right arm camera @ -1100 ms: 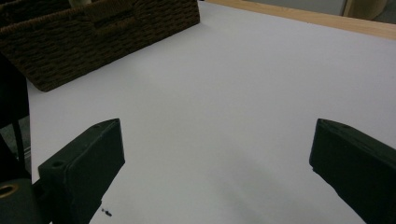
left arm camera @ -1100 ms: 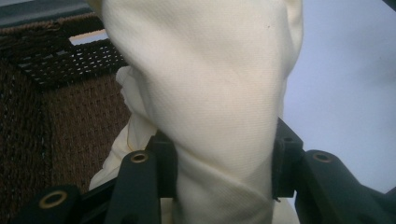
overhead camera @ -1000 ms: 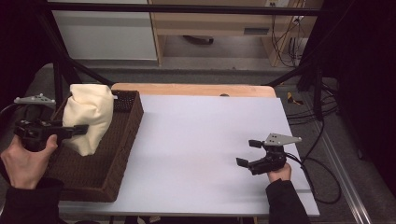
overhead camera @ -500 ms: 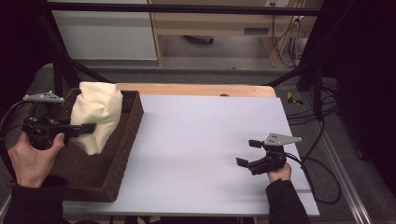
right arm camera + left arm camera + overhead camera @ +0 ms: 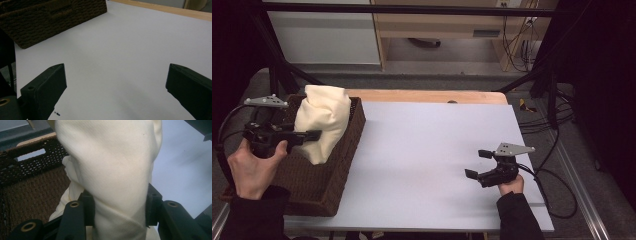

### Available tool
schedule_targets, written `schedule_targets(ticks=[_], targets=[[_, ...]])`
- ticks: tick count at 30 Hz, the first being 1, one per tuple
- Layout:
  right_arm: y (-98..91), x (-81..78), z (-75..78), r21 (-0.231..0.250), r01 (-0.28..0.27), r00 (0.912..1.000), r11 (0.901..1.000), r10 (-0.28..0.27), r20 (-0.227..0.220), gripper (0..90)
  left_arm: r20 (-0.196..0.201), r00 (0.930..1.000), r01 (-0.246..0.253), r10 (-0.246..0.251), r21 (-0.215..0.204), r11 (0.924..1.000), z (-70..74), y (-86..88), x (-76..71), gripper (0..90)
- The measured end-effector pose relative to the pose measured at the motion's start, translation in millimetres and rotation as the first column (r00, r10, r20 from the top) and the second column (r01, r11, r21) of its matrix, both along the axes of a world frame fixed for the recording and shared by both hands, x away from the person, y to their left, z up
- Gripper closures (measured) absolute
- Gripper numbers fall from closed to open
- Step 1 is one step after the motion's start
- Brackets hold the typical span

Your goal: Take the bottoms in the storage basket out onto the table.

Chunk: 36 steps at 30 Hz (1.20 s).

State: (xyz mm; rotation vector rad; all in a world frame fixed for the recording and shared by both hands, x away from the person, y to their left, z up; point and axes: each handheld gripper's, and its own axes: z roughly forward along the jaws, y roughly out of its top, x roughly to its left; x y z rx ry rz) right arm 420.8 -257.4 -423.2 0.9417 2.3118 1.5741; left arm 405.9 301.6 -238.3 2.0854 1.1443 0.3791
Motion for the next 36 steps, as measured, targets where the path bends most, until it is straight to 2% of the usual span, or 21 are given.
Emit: schedule_targets(ticks=[23, 28, 36], targets=[[0.0, 0.1, -0.1, -0.001, 0.000, 1.0000, 1.0000, 0.000, -0.001, 3.8, 0.017, 0.9985, 0.052, -0.053, 0.022, 0.9984, 10.8, -28.4, 2.0, 56.1], [-0.3, -0.2, 0.3, -0.001, -0.001, 1.0000, 1.0000, 0.001, -0.001, 3.8, 0.036, 0.9967, 0.071, -0.072, 0.030, 0.9970, 15.2, -37.6, 1.6, 56.1], [-0.7, -0.6, 0.8, 0.003, -0.001, 1.0000, 1.0000, 0.001, 0.000, 3.9, 0.029, 0.9935, 0.109, -0.110, 0.027, 0.9937, 16.5, -55.3, 3.4, 56.1]])
